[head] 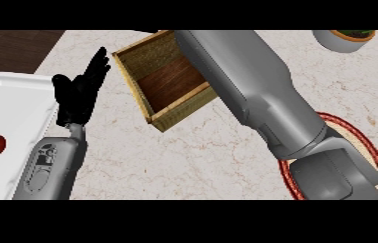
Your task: Pick the pear from the placemat and place it in the basket
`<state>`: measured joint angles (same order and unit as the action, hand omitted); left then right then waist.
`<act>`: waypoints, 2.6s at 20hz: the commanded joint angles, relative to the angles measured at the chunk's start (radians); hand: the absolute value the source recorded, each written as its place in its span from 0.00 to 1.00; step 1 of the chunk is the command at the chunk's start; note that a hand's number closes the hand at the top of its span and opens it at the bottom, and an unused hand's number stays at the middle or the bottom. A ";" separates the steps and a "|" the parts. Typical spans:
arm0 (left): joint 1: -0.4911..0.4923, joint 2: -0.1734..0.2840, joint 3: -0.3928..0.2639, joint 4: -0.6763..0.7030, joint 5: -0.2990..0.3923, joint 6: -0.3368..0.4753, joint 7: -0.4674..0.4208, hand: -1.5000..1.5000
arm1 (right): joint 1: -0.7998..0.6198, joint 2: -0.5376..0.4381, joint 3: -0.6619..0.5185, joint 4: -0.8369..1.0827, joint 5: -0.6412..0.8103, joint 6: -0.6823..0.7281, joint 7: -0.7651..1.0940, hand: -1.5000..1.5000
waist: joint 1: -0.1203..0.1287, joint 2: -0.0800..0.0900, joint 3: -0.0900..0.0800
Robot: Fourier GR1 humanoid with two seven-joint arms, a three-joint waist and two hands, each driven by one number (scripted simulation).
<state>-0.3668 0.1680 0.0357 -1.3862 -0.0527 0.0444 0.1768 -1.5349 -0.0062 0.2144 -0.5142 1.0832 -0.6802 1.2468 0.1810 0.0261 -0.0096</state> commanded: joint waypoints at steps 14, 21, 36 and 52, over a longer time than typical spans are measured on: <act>0.001 -0.014 0.012 0.015 -0.019 0.040 -0.022 0.50 | -0.030 0.006 0.000 0.157 -0.131 -0.169 0.187 1.00 | -0.041 -0.008 0.004; 0.007 0.024 0.046 0.028 0.021 -0.009 -0.028 0.50 | -0.077 0.006 0.181 0.358 -0.023 0.241 -0.004 1.00 | -0.046 -0.011 0.001; 0.062 -0.002 0.019 0.008 -0.006 0.011 -0.059 0.50 | -0.137 0.006 0.188 0.386 -0.109 0.491 0.014 1.00 | -0.044 -0.003 0.003; 0.076 0.022 0.048 -0.046 0.015 0.005 -0.001 0.50 | -0.030 0.006 0.207 0.314 -0.206 0.547 0.006 1.00 | -0.071 -0.007 0.006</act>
<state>-0.3052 0.1759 0.0720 -1.4204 -0.0476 0.0602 0.1688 -1.6082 -0.0067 0.3984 -0.1747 0.8859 -0.1524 1.1312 0.1105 0.0187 -0.0040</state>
